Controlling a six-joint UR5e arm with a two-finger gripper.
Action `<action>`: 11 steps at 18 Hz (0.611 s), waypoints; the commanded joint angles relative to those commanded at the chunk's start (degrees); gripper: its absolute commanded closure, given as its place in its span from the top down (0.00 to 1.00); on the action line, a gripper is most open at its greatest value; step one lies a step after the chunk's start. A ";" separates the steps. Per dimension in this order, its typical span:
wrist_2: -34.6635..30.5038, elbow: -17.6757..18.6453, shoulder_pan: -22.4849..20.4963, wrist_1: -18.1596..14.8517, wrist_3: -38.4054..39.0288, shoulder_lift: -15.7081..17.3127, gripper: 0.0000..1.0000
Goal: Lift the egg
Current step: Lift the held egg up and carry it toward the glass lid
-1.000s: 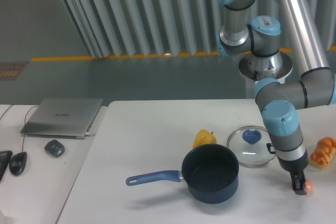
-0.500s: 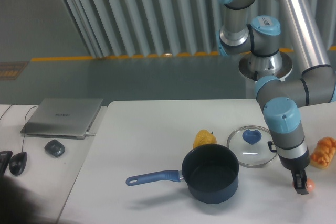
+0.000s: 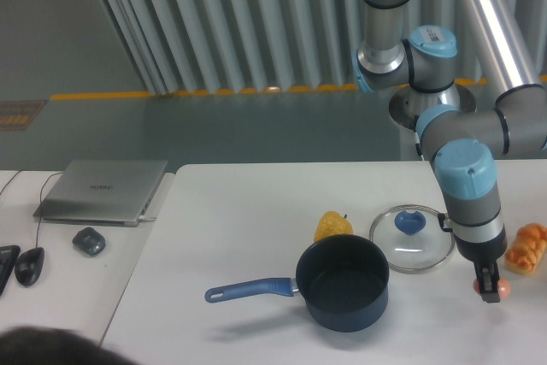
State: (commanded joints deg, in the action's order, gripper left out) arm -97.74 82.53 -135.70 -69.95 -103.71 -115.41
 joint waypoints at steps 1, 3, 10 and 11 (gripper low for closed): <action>0.00 -0.09 0.00 -0.62 0.09 0.53 0.22; 1.31 -0.09 0.00 -1.76 0.17 1.32 0.22; 6.23 -0.09 0.17 -5.37 3.16 3.87 0.22; 8.24 -0.18 0.26 -5.90 4.82 4.66 0.22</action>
State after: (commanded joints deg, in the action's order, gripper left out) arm -89.49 82.35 -135.44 -75.84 -98.89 -110.75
